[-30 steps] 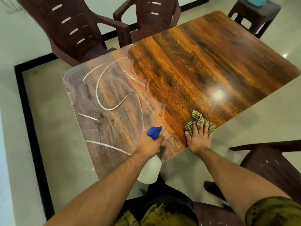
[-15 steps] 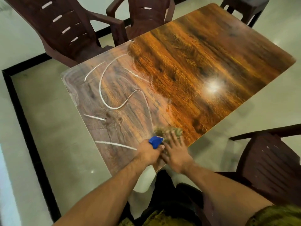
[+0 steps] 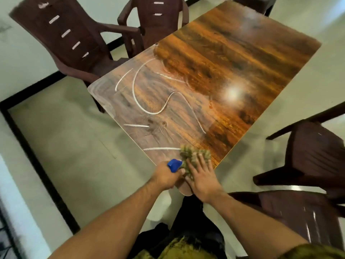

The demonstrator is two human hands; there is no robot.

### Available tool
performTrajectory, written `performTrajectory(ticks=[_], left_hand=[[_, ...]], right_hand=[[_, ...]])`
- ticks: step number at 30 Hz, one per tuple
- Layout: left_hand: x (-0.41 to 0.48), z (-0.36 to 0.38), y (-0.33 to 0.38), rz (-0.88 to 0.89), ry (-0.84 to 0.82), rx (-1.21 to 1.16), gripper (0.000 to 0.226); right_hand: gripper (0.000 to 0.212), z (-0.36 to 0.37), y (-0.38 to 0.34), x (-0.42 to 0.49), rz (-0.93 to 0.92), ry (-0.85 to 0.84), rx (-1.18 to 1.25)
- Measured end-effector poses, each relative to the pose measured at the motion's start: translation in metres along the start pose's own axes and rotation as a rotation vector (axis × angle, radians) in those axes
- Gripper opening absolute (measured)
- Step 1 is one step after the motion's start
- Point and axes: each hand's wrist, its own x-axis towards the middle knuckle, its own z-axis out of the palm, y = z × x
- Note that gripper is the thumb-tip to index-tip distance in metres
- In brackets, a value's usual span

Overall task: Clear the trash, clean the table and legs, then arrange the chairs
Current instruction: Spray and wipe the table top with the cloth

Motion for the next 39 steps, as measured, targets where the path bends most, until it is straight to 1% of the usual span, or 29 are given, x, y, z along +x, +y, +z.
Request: performTrajectory(ticks=[2,3,5,8,9,11,13,15,17,18,19,20,21,23,24,25,26,27,29,31,33,34,35,36,38,39], left_hand=[[-0.007,0.001,-0.004,0.002,-0.050,0.035,0.030],[-0.012,0.002,-0.005,0.018,-0.072,0.049,0.029],[-0.017,0.007,-0.005,0.033,-0.118,0.071,0.028],[-0.024,0.012,-0.010,0.040,-0.216,0.106,0.032],[-0.026,0.012,-0.012,0.039,-0.234,0.106,0.033],[-0.030,0.004,-0.014,0.013,-0.192,0.070,0.030],[-0.025,-0.006,-0.018,-0.011,-0.068,0.035,0.026],[-0.018,-0.018,-0.021,-0.007,0.025,0.069,0.029],[-0.015,-0.028,-0.020,-0.002,0.045,0.108,0.034],[-0.014,-0.032,-0.019,-0.004,0.043,0.116,0.037],[-0.015,-0.035,-0.017,-0.008,0.044,0.102,0.039],[-0.015,-0.036,-0.015,-0.013,0.050,0.079,0.039],[-0.016,-0.038,-0.012,-0.021,0.061,0.058,0.040],[-0.016,-0.040,-0.010,-0.038,0.089,0.015,0.039],[-0.016,-0.041,-0.010,-0.044,0.104,-0.001,0.039],[-0.016,-0.042,-0.010,-0.045,0.110,-0.007,0.039],[-0.016,-0.043,-0.011,-0.043,0.105,-0.004,0.038],[-0.016,-0.045,-0.012,-0.042,0.106,-0.007,0.036],[-0.013,-0.047,-0.017,-0.035,0.102,0.001,0.033],[-0.010,-0.048,-0.018,-0.020,0.093,0.022,0.032],[-0.003,-0.053,-0.018,-0.007,0.063,0.047,0.033],[0.000,-0.056,-0.018,0.000,0.042,0.046,0.033],[0.003,-0.057,-0.016,0.006,0.019,0.035,0.033],[0.006,-0.062,-0.016,0.009,-0.008,0.034,0.031],[0.011,-0.069,-0.016,0.025,-0.056,0.042,0.028],[0.012,-0.072,-0.017,0.038,-0.077,0.049,0.028]], right_hand=[[0.071,0.005,0.001,-0.019,-0.127,-0.049,-0.018],[0.073,0.001,0.006,-0.027,-0.125,-0.065,-0.038],[0.078,-0.007,0.023,-0.024,0.004,-0.035,-0.016],[0.065,-0.023,0.033,-0.006,0.328,-0.013,0.160],[0.065,-0.025,0.028,0.000,0.384,-0.015,0.210],[0.065,-0.023,0.012,0.004,0.389,-0.021,0.232],[0.066,-0.010,-0.015,-0.005,0.261,-0.014,0.134],[0.067,0.011,-0.041,-0.023,-0.003,-0.024,0.036],[0.069,0.018,-0.041,-0.036,-0.249,-0.076,-0.029],[0.072,0.014,-0.032,-0.036,-0.334,-0.089,-0.052],[0.078,0.007,-0.019,-0.032,-0.374,-0.100,-0.092],[0.083,-0.001,-0.006,-0.025,-0.328,-0.114,-0.115],[0.085,-0.009,0.005,-0.016,-0.208,-0.096,-0.117],[0.077,-0.022,0.011,0.006,0.237,-0.008,-0.030],[0.074,-0.027,0.005,0.017,0.415,0.010,0.036],[0.074,-0.033,-0.009,0.026,0.483,-0.006,0.084],[0.075,-0.032,-0.026,0.029,0.454,-0.035,0.088],[0.076,-0.030,-0.044,0.028,0.343,-0.051,0.044],[0.069,-0.018,-0.072,0.013,0.041,-0.060,-0.029],[0.067,0.003,-0.075,-0.002,-0.210,-0.065,-0.082],[0.068,0.008,-0.062,-0.007,-0.285,-0.027,-0.120],[0.067,0.006,-0.052,-0.005,-0.254,-0.008,-0.113],[0.068,0.000,-0.041,-0.003,-0.154,0.010,-0.080],[0.068,-0.003,-0.037,0.000,0.035,0.001,-0.011],[0.069,-0.010,-0.037,0.009,0.436,0.058,0.149],[0.069,-0.013,-0.041,0.015,0.577,0.070,0.216]])
